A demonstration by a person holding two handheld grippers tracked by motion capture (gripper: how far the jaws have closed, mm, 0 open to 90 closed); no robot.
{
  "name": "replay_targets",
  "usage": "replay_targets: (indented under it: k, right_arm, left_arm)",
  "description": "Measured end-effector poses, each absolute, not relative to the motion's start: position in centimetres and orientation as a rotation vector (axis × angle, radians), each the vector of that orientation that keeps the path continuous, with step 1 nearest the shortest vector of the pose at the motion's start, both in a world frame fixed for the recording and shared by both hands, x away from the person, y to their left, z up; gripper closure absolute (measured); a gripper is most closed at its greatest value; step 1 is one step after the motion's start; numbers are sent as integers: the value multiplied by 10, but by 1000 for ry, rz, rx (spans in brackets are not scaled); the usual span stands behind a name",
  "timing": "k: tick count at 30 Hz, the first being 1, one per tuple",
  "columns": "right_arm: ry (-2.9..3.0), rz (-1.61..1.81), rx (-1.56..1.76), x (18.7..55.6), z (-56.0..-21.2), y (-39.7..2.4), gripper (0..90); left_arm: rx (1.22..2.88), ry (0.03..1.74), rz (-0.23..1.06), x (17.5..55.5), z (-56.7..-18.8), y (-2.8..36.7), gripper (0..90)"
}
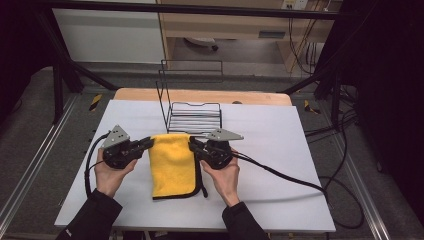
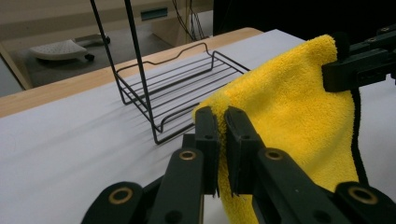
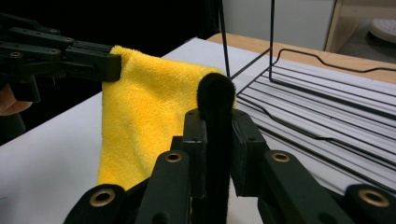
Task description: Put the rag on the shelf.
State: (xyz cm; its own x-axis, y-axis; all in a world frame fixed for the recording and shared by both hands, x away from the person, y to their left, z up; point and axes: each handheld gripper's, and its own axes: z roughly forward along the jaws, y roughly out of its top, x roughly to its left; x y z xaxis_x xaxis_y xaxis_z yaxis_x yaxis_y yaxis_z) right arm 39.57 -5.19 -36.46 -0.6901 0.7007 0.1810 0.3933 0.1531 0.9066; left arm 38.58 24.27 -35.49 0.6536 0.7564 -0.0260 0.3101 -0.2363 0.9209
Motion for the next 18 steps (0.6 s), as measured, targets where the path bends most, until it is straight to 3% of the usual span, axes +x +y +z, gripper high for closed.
replay_targets:
  k: [18]
  right_arm:
    - [2074,1589,1003,390,-342,-56,785]
  left_arm:
    - [1762,814,572,381,-334,239,843]
